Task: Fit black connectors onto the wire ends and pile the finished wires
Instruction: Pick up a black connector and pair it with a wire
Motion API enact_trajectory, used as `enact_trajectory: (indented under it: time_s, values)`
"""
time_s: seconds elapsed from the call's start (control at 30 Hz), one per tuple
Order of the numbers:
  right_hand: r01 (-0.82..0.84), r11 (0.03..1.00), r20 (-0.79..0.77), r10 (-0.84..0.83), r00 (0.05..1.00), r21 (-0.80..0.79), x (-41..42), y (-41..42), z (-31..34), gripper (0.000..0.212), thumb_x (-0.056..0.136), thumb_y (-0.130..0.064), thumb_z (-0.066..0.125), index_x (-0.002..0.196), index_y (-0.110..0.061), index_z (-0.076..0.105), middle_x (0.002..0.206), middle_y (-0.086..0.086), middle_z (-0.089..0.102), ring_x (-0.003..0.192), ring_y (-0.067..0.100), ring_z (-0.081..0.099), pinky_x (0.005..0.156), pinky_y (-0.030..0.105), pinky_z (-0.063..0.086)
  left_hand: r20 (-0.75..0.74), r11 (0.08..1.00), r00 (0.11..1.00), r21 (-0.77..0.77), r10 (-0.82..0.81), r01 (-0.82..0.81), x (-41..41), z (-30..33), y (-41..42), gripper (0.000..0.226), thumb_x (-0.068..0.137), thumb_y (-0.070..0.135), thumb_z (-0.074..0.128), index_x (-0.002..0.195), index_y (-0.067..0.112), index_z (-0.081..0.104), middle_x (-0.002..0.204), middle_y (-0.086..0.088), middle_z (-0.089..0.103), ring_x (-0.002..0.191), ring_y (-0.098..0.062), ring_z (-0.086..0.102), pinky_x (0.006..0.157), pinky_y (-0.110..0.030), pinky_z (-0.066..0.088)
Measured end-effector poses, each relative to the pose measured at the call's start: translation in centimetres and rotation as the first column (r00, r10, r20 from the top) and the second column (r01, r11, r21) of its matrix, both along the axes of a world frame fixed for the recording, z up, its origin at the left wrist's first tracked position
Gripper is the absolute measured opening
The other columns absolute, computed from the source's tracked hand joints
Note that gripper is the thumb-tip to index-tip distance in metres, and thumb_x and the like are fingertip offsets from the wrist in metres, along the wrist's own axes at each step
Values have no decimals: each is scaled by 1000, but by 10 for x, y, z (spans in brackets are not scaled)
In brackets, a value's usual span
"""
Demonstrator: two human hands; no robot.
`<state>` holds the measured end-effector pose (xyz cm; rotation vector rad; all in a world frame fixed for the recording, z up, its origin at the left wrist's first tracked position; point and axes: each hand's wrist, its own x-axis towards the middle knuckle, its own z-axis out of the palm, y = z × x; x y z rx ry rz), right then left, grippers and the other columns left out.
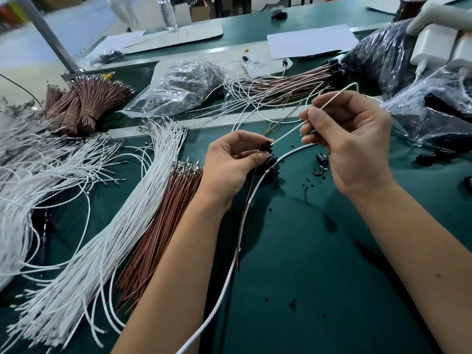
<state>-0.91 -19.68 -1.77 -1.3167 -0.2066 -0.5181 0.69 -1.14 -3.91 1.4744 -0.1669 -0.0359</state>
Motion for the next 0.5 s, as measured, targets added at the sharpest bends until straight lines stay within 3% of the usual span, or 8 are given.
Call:
enact_trajectory:
  time_s: [0.23,0.33,0.5]
  values:
    - [37,995,9,-36,999,-88,2,2,-4,12,93,-1,73,101,6,66,84,17,75,66,24,71,59,28,59,-2,997,1000,71,8,-7,-1,0,0,23,80,-9,77,88,12,76,92,-16,77,81,-23,72,83,-40,62]
    - [7,998,-56,-11,998,-57,3,0,-5,6,93,-1,72,98,-1,68,84,12,76,68,22,71,60,28,59,-21,997,1000,71,6,-4,-2,1,0,21,81,-8,76,90,11,77,90,-15,78,79,-23,73,83,-42,62]
    - [-70,994,-194,53,980,-85,3,1,-8,9,90,-2,76,89,-9,70,81,14,74,68,20,73,59,25,57,11,997,1000,81,2,-3,-3,3,0,21,78,-6,81,90,10,77,87,-10,78,76,-18,73,75,-30,60]
